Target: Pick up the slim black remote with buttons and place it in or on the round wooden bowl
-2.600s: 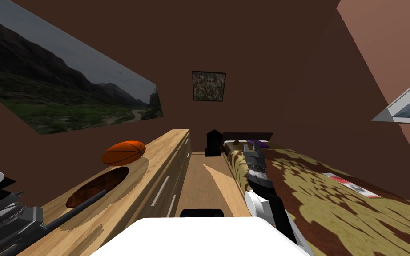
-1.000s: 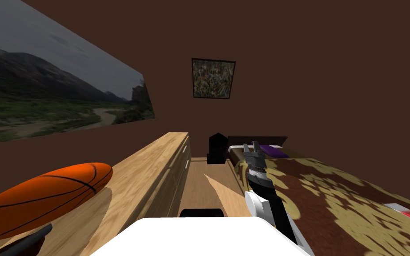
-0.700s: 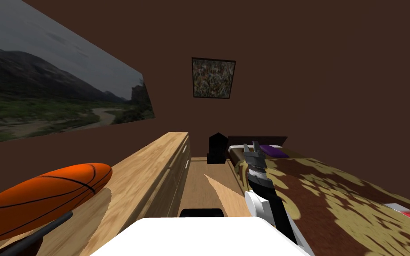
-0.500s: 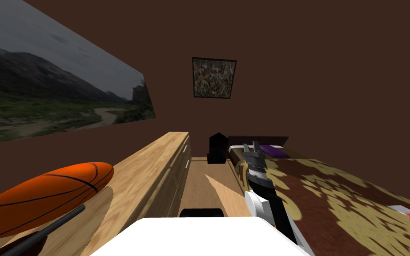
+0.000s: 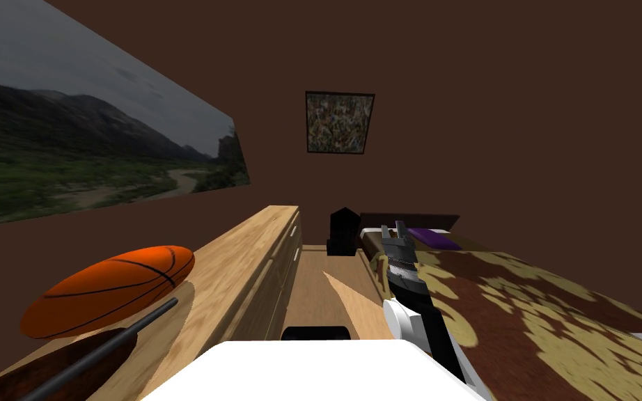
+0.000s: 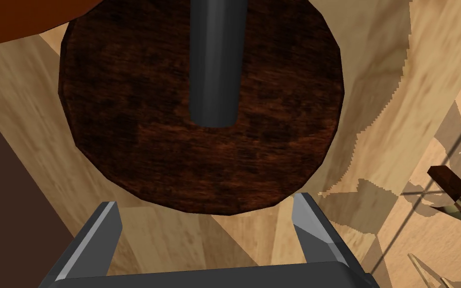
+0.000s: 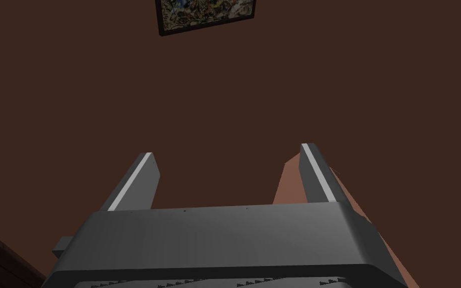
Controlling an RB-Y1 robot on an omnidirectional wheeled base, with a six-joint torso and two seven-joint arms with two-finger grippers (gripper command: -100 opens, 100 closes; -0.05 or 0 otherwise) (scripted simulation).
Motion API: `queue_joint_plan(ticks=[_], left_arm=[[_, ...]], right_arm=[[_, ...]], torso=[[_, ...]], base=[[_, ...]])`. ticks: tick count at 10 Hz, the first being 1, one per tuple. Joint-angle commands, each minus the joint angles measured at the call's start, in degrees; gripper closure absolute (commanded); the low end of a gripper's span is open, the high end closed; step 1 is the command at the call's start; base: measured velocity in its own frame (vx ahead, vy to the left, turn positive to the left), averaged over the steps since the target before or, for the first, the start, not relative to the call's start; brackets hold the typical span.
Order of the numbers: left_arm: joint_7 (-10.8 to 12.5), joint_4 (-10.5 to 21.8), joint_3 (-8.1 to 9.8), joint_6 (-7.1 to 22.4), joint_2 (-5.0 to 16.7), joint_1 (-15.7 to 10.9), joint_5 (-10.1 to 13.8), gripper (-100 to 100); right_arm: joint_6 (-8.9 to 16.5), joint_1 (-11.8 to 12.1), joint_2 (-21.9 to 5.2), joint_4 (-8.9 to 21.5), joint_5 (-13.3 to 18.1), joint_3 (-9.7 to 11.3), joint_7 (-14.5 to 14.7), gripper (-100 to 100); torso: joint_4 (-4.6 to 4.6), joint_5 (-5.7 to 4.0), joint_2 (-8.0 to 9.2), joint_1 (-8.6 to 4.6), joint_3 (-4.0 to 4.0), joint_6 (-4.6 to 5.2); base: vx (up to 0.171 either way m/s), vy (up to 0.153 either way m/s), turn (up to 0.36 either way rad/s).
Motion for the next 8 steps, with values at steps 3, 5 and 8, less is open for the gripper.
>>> queue_joint_plan(ticks=[3,5,8], left_arm=[[1.13,-0.52,0.89,0.89,1.31,0.27,0.90,0],[1.11,-0.52,0.88,0.88,1.29,0.27,0.89,0],[1.11,-0.52,0.88,0.88,1.29,0.27,0.89,0]], right_arm=[[0.00,0.00,0.00,0.00,0.00,0.00,0.00,0],[0.00,0.00,0.00,0.00,0.00,0.00,0.00,0],[0.00,0.00,0.00,0.00,0.00,0.00,0.00,0]], torso=[[-0.01,0.02,-0.05,-0.01,-0.02,0.00],[-0.03,0.01,-0.13,-0.04,-0.08,0.01],[-0.04,0.00,-0.16,-0.04,-0.09,0.01]], base=[[-0.023,0.010,0.022],[0.000,0.000,0.000],[0.000,0.000,0.000]])
